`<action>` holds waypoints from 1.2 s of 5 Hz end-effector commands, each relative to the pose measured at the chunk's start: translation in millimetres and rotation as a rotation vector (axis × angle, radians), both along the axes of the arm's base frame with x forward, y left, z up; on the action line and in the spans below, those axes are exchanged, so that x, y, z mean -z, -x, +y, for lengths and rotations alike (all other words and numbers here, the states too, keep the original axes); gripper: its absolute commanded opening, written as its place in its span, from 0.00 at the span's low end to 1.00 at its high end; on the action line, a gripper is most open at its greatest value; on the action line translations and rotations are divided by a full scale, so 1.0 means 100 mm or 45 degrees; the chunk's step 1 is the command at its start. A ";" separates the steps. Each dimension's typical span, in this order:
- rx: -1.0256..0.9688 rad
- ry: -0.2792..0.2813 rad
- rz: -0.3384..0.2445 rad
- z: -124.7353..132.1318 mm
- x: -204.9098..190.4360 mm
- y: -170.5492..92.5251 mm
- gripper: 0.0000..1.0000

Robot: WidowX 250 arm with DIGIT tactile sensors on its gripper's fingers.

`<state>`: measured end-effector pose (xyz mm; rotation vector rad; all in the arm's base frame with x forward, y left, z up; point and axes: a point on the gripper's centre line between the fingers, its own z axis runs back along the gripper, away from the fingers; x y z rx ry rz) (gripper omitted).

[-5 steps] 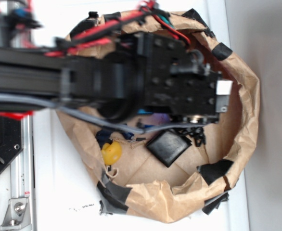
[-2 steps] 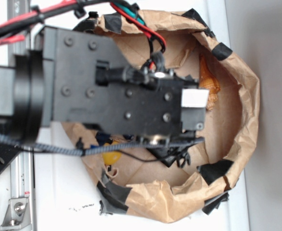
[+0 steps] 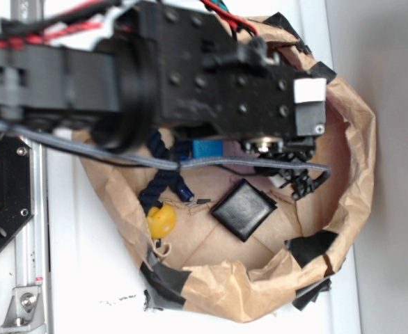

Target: Grab the shell.

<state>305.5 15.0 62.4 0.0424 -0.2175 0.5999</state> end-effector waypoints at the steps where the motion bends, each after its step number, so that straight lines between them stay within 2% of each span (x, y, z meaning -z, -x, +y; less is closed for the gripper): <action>1: -0.247 0.002 -0.194 0.26 -0.16 -0.20 1.00; 2: -0.257 -0.002 -0.209 0.26 -0.19 -0.24 1.00; 3: -0.278 -0.003 -0.177 0.29 -0.06 -0.34 1.00; 4: -0.289 -0.027 -0.182 0.31 -0.03 -0.46 1.00; 5: -0.296 -0.017 -0.078 0.32 0.24 -0.55 1.00; 6: -0.241 -0.012 0.008 0.22 0.40 -0.39 1.00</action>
